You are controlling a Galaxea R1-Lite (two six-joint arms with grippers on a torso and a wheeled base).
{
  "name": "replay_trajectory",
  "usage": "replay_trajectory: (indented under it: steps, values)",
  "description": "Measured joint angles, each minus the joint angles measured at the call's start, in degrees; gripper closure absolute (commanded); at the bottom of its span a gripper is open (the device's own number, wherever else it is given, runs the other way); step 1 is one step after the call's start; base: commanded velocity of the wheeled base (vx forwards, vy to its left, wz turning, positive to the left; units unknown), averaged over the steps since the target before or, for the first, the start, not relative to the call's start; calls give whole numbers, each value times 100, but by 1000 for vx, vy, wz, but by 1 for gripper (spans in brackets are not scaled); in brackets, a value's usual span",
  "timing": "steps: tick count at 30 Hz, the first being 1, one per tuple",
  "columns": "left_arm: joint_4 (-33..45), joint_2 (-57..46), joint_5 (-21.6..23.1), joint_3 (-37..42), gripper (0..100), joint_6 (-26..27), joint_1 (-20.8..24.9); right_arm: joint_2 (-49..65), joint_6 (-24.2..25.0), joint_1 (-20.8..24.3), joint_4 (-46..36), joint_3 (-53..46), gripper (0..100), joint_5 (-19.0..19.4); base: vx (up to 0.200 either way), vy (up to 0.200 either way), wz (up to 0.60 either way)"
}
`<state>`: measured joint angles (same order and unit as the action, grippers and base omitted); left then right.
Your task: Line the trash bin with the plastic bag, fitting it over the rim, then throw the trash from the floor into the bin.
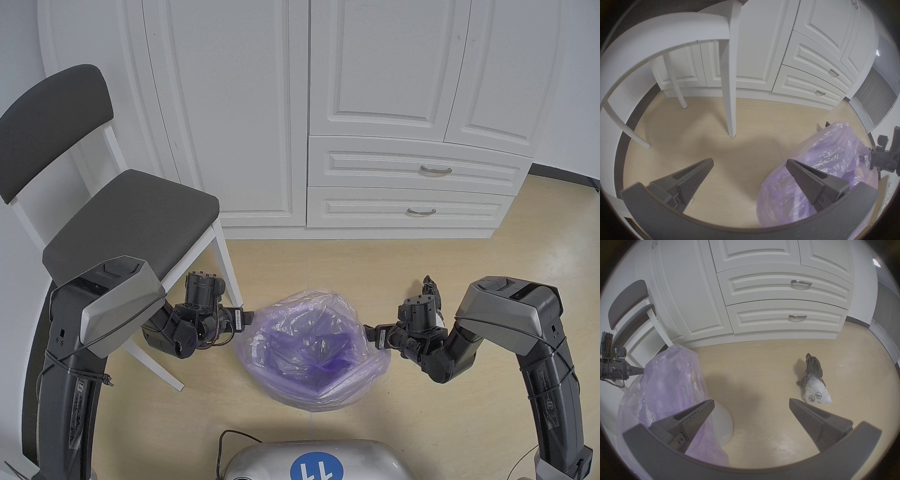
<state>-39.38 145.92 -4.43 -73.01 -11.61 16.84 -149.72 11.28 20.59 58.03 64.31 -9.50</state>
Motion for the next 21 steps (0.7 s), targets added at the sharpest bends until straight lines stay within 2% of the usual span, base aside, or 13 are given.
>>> replay_trajectory:
  steps: [6, 14, 21]
  values:
    - [227, 101, -26, -149, 0, -5, -33, -50, 213, -63, -939, 286, 0, 26, 0, 0, 0]
    - [675, 251, -35, -533, 0, -167, -206, -61, 972, -172, -2839, 1270, 0, 15, 0, 0, 0]
    - [836, 408, -79, -805, 0, -233, -293, -94, 1215, -249, -3372, 1821, 0, -21, 0, 0, 0]
